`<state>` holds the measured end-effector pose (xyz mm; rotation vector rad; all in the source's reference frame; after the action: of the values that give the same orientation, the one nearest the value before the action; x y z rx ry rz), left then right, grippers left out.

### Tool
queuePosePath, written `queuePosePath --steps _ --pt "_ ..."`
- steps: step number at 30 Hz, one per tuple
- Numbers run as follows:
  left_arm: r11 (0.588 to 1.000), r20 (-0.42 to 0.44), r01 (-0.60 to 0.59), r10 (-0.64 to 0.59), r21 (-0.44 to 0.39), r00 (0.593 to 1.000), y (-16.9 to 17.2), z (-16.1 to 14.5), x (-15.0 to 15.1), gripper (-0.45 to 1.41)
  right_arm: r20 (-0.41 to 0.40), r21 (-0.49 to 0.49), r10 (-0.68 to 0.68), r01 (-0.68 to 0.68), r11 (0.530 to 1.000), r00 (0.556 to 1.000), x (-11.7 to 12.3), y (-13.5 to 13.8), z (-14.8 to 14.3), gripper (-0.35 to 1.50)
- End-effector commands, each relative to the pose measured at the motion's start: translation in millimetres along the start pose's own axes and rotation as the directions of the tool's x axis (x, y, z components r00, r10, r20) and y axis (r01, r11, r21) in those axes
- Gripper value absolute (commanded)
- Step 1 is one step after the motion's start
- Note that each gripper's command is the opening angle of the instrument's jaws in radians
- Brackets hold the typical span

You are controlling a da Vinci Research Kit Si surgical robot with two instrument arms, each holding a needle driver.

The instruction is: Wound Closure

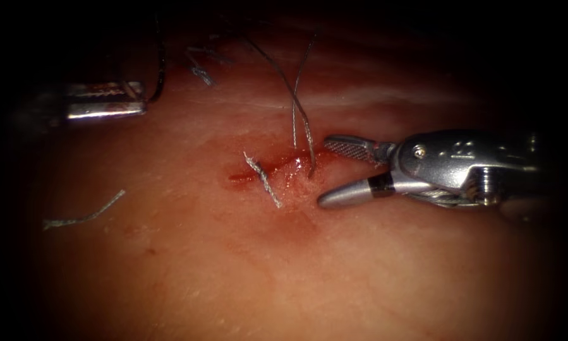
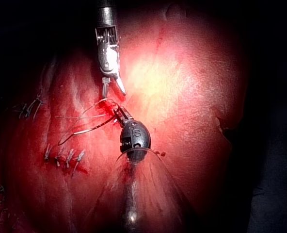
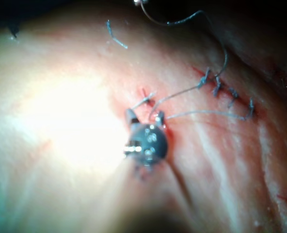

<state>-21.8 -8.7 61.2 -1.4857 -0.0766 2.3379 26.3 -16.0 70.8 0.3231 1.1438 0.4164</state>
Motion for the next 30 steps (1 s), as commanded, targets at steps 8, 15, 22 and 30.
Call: queuePosePath --steps 8,15,22,30 --pt "1.0 -0.002 0.001 -0.001 -0.004 1.0 0.5 0.6 -0.4 -0.45 0.008 0.045 0.017 -0.017 0.999 1.0 -0.9 0.4 3.8 0.81" --pt "1.0 -0.003 0.0 0.0 -0.007 1.0 0.7 0.8 -0.5 -0.45 0.005 0.139 0.018 -0.019 0.99 1.0 -0.9 -0.3 2.3 -0.35" --pt "1.0 -0.003 -0.001 0.001 -0.006 1.0 0.6 0.9 -0.7 -0.45 0.004 0.162 0.02 -0.02 0.987 1.0 -0.2 -2.2 0.9 -0.35" --pt "1.0 -0.004 -0.001 0.001 -0.007 1.0 0.8 1.0 -0.6 -0.45 0.004 0.17 0.018 -0.018 0.985 1.0 0.3 -3.2 0.7 -0.35"
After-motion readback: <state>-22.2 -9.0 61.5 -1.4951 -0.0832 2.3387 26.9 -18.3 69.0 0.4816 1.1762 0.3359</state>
